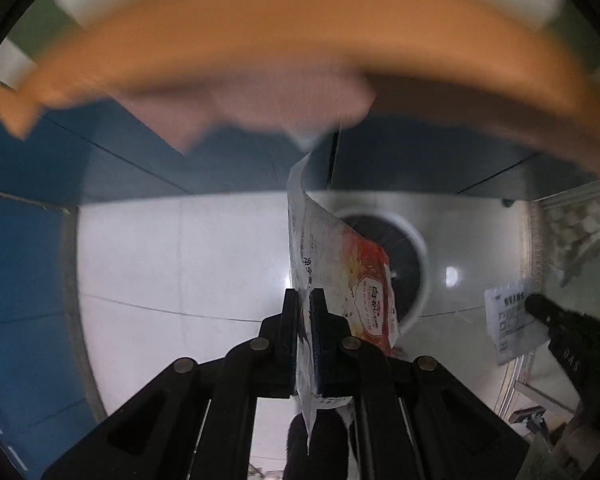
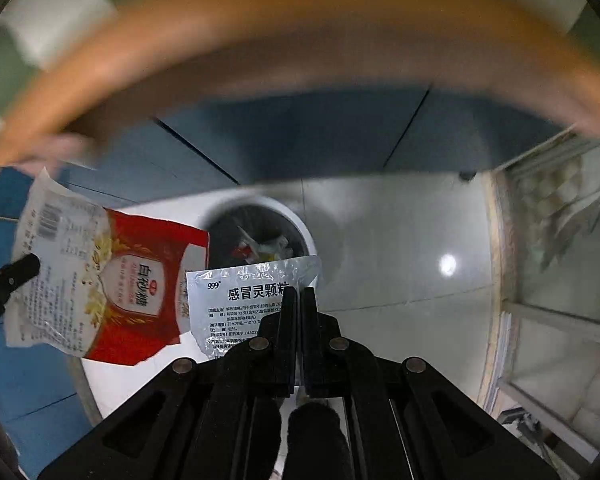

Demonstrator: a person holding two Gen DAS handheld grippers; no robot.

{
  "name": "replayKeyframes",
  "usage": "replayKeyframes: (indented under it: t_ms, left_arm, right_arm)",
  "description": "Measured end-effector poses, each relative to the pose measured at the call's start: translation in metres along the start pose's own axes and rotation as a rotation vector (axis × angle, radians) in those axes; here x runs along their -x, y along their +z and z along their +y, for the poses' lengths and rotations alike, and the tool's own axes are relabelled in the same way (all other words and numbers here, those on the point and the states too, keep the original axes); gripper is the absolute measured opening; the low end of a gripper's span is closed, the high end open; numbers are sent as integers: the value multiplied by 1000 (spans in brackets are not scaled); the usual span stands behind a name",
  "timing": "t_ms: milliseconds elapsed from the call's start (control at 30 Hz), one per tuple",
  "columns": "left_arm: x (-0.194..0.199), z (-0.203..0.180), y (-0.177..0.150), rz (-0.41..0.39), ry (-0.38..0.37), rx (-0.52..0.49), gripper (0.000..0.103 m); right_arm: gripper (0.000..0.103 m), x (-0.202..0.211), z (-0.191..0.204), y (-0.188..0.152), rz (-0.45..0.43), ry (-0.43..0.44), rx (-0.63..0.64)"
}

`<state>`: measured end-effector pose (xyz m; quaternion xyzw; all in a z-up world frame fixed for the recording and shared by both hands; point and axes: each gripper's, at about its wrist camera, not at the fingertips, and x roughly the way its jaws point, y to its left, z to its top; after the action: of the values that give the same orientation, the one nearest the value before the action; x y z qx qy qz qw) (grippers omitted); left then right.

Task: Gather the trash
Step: 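Lower the sugar bag and sachet into the bin and open both tools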

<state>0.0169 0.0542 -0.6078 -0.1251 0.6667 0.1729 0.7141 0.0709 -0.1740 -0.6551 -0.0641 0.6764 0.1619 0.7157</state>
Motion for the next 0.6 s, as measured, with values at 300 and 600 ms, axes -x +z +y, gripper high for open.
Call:
replayKeyframes:
  t_ms: [300, 600]
  left_arm:
    - [-138, -19, 2, 155, -74, 25, 12]
    - [-144, -15, -4, 115, -35, 40, 92]
  right_arm:
    - [3, -167, -8, 2, 114, 7, -22]
    - [20, -213, 14, 21, 156, 13, -5]
